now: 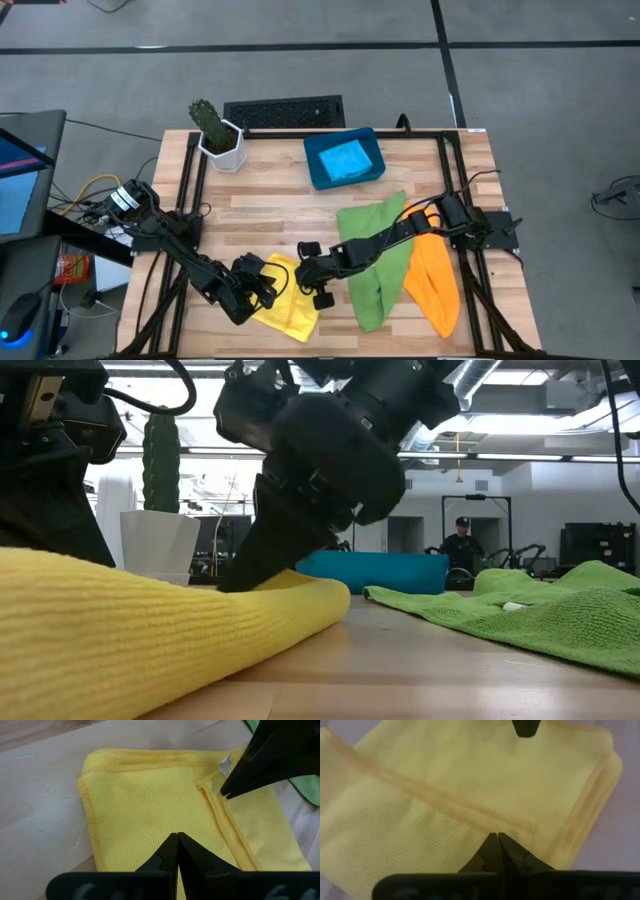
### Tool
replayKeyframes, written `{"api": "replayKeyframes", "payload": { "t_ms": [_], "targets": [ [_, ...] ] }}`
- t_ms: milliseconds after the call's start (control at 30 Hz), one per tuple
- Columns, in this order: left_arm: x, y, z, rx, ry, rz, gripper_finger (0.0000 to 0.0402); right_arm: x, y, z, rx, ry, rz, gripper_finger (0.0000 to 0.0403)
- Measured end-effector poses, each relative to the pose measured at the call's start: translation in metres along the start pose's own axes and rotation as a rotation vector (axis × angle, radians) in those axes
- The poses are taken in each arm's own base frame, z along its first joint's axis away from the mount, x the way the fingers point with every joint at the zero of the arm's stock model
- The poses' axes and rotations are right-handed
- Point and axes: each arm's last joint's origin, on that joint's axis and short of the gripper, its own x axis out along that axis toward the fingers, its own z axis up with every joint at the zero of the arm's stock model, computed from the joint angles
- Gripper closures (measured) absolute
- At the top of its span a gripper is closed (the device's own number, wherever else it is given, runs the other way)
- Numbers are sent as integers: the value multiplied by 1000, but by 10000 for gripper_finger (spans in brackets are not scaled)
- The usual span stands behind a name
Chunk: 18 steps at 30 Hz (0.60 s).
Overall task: Fold microfiber towels
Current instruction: Fold the yellow microfiber cloth
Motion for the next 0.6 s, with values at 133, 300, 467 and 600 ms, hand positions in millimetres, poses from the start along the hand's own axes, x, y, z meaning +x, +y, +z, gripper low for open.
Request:
{"api": "replayKeyframes", "payload": {
  "t_ms": [133,300,467,600],
  "targets": [
    [0,0,0,0,-1,0,401,0,-3,1,5,-15,-6,321],
    [0,0,0,0,-6,0,401,4,-3,0,9,-10,-24,230],
    [0,0,0,0,-7,1,401,11,-4,-4,23,-2,-56,198],
    [0,0,0,0,-5,0,401,13,-3,-6,48,7,-52,220]
  ]
}}
